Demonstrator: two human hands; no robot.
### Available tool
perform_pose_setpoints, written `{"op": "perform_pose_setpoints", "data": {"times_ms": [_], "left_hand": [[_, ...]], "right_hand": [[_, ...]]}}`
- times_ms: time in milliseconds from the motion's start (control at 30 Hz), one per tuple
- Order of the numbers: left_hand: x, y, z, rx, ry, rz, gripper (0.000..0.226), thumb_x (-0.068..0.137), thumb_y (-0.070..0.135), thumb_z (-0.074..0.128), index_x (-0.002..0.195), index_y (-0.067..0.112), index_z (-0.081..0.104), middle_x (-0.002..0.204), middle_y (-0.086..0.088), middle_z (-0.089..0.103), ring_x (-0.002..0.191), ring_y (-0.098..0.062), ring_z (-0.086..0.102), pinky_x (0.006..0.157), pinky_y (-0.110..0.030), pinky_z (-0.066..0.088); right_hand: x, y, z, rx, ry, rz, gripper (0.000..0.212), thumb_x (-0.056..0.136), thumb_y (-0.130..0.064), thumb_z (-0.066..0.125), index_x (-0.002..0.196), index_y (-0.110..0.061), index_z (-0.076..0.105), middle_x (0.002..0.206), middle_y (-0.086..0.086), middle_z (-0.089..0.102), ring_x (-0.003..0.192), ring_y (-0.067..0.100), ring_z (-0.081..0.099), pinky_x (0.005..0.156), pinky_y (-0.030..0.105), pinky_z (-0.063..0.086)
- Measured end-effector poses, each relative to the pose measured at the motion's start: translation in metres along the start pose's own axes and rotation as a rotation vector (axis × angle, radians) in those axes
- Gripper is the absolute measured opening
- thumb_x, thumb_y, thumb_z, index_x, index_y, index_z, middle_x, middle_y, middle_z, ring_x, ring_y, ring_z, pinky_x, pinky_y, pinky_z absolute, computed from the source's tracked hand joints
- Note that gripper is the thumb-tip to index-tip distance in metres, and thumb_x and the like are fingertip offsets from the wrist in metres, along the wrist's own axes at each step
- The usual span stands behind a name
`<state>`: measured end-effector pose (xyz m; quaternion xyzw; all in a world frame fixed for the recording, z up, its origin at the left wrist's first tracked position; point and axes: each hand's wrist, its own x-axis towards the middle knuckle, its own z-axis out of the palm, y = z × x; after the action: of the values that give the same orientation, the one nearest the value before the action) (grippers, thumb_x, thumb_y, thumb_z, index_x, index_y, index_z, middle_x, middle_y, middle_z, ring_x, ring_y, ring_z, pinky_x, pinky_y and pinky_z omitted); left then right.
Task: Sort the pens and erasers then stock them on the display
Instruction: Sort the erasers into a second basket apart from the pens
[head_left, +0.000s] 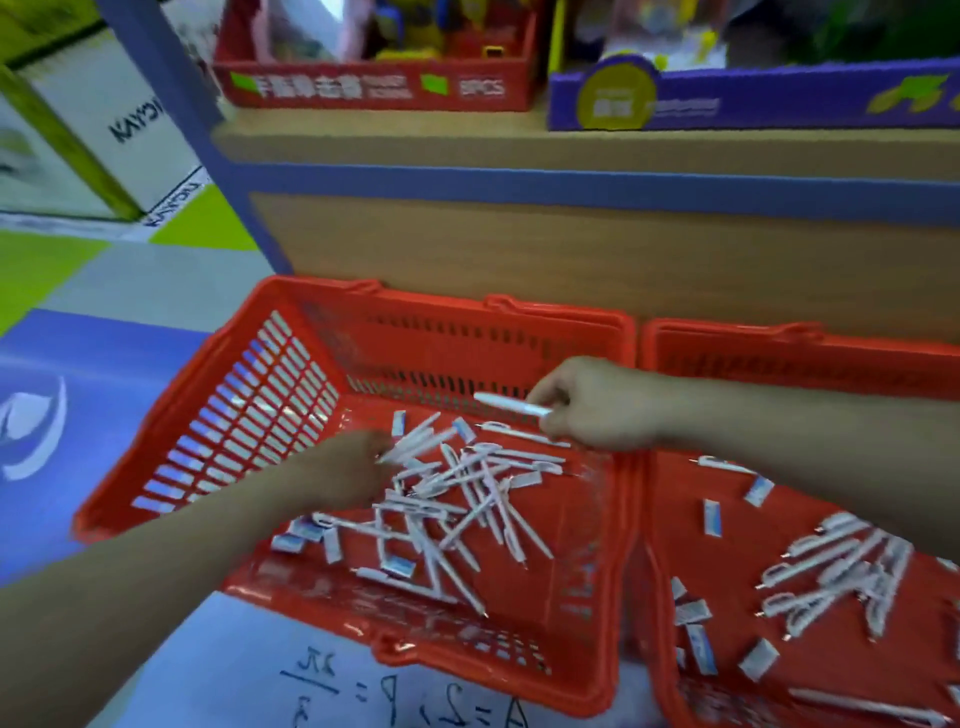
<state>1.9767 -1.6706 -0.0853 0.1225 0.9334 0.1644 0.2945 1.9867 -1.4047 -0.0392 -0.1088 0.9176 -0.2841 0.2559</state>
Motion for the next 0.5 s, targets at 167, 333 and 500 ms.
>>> {"op": "perform_pose_setpoints", "data": {"times_ms": [167,333,500], "left_hand": [[0.017,-0.029,0.020,0.497,-0.132,-0.003,0.031,0.093,0.018,0.046,0.123,0.013,0.055,0.128,-0.008,0.056,0.115,-0.026,0.055,0.089,-0.028,0.040],[0.025,-0.027,0.015,0.329,0.165,0.058,0.028,0.089,0.014,0.046,0.110,0.019,0.065,0.115,-0.007,0.066,0.106,-0.027,0.060,0.083,-0.028,0.043],[0.013,0.044,-0.018,-0.005,0.353,0.280,0.025,0.087,0.008,0.050,0.098,0.015,0.072,0.093,0.002,0.071,0.090,-0.016,0.064,0.075,-0.021,0.040]], "right_hand": [[0.049,-0.011,0.042,-0.132,-0.011,0.114,0.026,0.083,-0.004,0.050,0.103,-0.003,0.068,0.097,0.017,0.070,0.086,0.027,0.064,0.071,0.030,0.050],[0.058,-0.004,0.050,-0.162,0.181,0.132,0.040,0.080,-0.001,0.049,0.115,-0.012,0.064,0.116,0.010,0.066,0.107,0.029,0.060,0.090,0.034,0.049],[0.031,-0.007,-0.011,0.082,0.256,0.030,0.027,0.088,0.004,0.051,0.104,-0.010,0.068,0.084,0.006,0.071,0.065,0.013,0.067,0.073,0.029,0.051]]}}
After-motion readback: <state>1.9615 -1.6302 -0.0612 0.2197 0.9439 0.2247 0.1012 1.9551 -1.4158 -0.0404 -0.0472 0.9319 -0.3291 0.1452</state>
